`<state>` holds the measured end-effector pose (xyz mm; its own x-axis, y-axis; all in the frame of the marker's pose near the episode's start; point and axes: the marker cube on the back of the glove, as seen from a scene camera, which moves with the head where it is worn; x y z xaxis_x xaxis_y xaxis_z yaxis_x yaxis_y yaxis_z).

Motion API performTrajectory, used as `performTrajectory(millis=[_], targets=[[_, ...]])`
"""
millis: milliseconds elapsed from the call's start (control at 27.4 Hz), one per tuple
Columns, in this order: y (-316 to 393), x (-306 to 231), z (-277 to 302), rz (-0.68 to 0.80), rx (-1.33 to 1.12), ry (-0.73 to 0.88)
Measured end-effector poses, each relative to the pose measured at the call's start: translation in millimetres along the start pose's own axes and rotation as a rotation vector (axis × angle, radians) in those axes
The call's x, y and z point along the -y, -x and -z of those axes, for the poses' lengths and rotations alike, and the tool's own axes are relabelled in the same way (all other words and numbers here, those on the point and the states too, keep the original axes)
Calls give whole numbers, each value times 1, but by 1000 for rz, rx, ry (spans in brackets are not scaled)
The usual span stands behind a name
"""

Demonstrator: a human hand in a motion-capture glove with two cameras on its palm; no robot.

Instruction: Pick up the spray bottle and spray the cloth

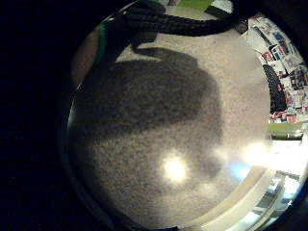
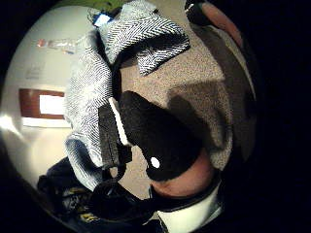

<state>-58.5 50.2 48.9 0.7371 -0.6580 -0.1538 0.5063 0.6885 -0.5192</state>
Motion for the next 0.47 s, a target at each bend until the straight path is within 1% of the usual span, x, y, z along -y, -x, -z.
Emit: performTrajectory(millis=[474], targets=[[-4, 1, 10, -5, -9, -17]])
